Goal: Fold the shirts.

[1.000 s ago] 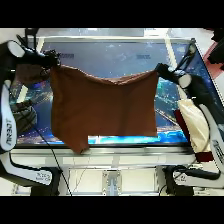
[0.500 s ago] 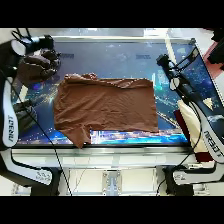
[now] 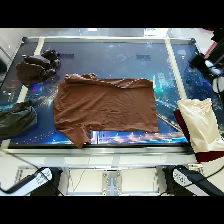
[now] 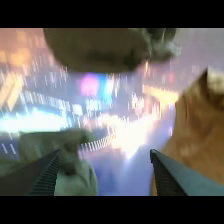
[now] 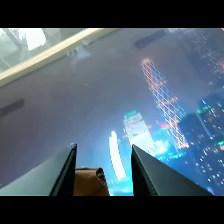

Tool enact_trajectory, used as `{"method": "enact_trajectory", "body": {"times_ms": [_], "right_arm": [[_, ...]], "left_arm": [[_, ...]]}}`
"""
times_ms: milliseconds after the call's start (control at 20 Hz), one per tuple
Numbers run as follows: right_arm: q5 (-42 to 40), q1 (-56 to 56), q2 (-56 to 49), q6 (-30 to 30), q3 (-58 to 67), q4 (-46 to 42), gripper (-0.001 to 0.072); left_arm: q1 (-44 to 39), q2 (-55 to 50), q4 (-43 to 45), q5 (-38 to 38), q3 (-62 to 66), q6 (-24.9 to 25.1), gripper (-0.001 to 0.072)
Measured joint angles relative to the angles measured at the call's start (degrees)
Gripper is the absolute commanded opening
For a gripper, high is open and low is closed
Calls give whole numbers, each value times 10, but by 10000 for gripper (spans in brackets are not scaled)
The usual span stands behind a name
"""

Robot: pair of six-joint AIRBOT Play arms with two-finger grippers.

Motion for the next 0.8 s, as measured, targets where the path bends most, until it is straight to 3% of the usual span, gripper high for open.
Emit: {"method": "enact_trajectory", "body": {"times_ms": [200,350,600,800], "right_arm": [[71,-11,44,0,-47,4,406],[88,-3,55,0,-75,26,406],[90,32,59,-6,-91,39,406],[87,48,61,-10,-94,48,405]], "left_arm": [[52,112,-125,-5,-268,2,643],[65,143,-194,39,-406,1,643],[71,127,-240,94,-497,24,643],[72,65,-305,124,-513,74,643]]}}
